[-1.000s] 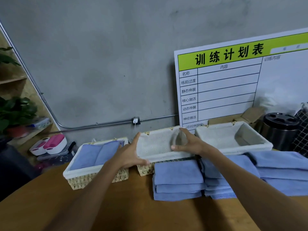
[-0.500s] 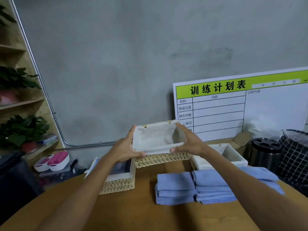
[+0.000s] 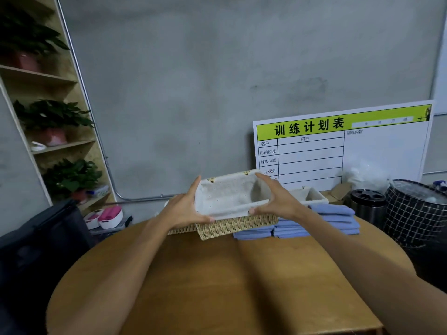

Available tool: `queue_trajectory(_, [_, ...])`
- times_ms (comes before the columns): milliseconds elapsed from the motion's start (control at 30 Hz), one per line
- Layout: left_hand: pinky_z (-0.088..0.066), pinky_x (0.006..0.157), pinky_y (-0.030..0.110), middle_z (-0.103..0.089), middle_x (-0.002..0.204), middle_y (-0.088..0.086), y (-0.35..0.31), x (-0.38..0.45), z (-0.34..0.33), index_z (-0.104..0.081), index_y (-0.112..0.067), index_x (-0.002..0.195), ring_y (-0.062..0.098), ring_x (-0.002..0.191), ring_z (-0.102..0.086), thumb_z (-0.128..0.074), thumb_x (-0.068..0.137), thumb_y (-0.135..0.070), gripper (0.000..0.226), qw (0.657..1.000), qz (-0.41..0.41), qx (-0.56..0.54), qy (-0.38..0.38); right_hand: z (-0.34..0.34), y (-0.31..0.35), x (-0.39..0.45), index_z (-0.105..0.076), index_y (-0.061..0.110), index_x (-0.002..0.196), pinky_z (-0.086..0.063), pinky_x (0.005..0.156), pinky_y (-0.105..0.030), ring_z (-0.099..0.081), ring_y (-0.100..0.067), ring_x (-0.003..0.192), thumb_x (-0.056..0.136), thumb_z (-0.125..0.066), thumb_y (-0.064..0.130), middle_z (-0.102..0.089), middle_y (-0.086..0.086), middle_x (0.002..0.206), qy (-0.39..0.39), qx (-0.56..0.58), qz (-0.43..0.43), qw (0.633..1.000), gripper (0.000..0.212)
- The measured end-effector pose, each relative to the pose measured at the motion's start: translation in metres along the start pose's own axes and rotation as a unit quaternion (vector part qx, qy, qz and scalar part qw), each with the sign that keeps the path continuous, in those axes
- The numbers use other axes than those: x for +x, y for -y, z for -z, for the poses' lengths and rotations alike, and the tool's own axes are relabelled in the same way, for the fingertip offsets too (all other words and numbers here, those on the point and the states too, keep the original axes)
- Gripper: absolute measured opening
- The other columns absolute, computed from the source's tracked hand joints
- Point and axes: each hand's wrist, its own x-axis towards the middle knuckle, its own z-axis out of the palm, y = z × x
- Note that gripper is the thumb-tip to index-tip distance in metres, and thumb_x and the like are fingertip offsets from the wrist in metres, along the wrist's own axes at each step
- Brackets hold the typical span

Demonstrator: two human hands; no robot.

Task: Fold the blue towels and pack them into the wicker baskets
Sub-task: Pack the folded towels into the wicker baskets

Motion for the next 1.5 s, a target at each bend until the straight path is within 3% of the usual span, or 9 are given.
queue_trajectory(300, [-0.052,0.083,0.036,-0.069,0.116,0.007,0.006,-0.082,-0.046,0.024,-0.056,0.147,0.026,0.107,-0.062,-0.077,0.058,-0.076,0.136,0.998,0.015,0.02,0.058,-0.053,-0.035,-0.084,-0.022,0.039,0.154,-0.033,0.115,-0.04,-0.028,-0.017,0.143,0.058,-0.093,0.049,-0.028,0.005,0.158,0.034,0.029,-0.057,0.997,0.12])
queue_trajectory(500, [-0.035,0.113,0.043,-0.065,0.097,0.004,0.01,-0.102,-0.088,0.021,-0.042,0.154,0.026,0.115,-0.057,-0.077,0.066,-0.072,0.135,0.993,0.02,0.039,0.113,-0.084,-0.072,-0.12,-0.022,0.047,0.151,-0.034,0.112,-0.047,-0.027,-0.023,0.142,0.055,-0.093,0.051,-0.024,0.004,0.157,0.055,0.043,-0.1,0.993,0.12])
queue_trajectory(800, [-0.028,0.116,0.036,-0.061,0.083,-0.006,0.023,-0.095,-0.12,0.027,-0.039,0.152,0.013,0.093,-0.06,-0.073,0.068,-0.075,0.136,0.989,-0.008,0.06,0.137,-0.098,-0.099,-0.127,-0.017,0.044,0.154,-0.037,0.11,-0.045,-0.025,-0.026,0.145,0.057,-0.092,0.051,-0.02,0.004,0.16,0.082,0.044,-0.132,0.987,0.123])
queue_trajectory(933, [-0.036,0.112,0.04,-0.069,0.105,0.003,0.033,-0.083,-0.114,0.03,-0.052,0.147,0.019,0.101,-0.063,-0.073,0.06,-0.08,0.137,0.976,0.005,0.04,0.216,-0.084,-0.102,-0.115,-0.009,0.045,0.155,-0.033,0.115,-0.053,-0.02,-0.027,0.149,0.062,-0.08,0.07,-0.014,0.002,0.165,0.145,0.016,-0.117,0.982,0.119])
queue_trajectory(1000, [-0.05,0.098,0.043,-0.07,0.119,0.001,0.037,-0.072,-0.1,0.023,-0.058,0.147,0.021,0.107,-0.065,-0.071,0.057,-0.085,0.132,0.965,0.027,0.0,0.26,-0.068,-0.1,-0.103,-0.012,0.043,0.155,-0.033,0.116,-0.05,-0.023,-0.025,0.149,0.073,-0.064,0.077,-0.017,0.004,0.164,0.155,0.017,-0.109,0.982,0.103])
queue_trajectory(1100, [-0.042,0.108,0.044,-0.057,0.143,-0.001,0.042,-0.042,-0.076,-0.001,-0.059,0.152,0.022,0.132,-0.052,-0.05,0.07,-0.092,0.101,0.975,0.054,-0.01,0.217,-0.049,-0.103,-0.075,-0.021,0.04,0.155,-0.033,0.114,-0.046,-0.033,-0.025,0.145,0.082,-0.048,0.076,-0.026,-0.001,0.162,0.128,-0.024,-0.138,0.982,0.086])
queue_trajectory(1300, [-0.048,0.098,0.036,-0.067,0.126,-0.005,0.02,0.053,-0.074,-0.06,-0.036,0.131,0.019,0.117,-0.058,-0.044,0.102,-0.05,0.036,0.996,0.0,0.057,0.073,-0.052,-0.137,-0.009,-0.042,0.029,0.146,-0.043,0.102,-0.041,-0.048,-0.024,0.127,0.093,-0.046,0.065,-0.045,-0.003,0.142,0.053,-0.169,-0.122,0.977,0.064])
queue_trajectory(1400, [-0.05,0.094,0.037,-0.069,0.121,-0.005,0.012,0.115,-0.107,-0.069,-0.029,0.117,0.021,0.113,-0.062,-0.044,0.104,-0.036,0.029,0.996,-0.034,0.062,0.056,-0.063,-0.16,0.023,-0.051,0.029,0.139,-0.044,0.097,-0.039,-0.049,-0.026,0.123,0.097,-0.05,0.054,-0.049,-0.003,0.136,0.04,-0.223,-0.1,0.969,0.049])
queue_trajectory(1500, [-0.048,0.099,0.038,-0.068,0.128,0.0,0.008,0.177,-0.148,-0.069,-0.025,0.121,0.025,0.119,-0.06,-0.047,0.103,-0.028,0.028,0.991,-0.061,0.084,0.082,-0.071,-0.187,0.052,-0.06,0.026,0.128,-0.043,0.095,-0.041,-0.049,-0.029,0.119,0.099,-0.047,0.05,-0.054,-0.003,0.131,0.016,-0.26,-0.049,0.964,0.04])
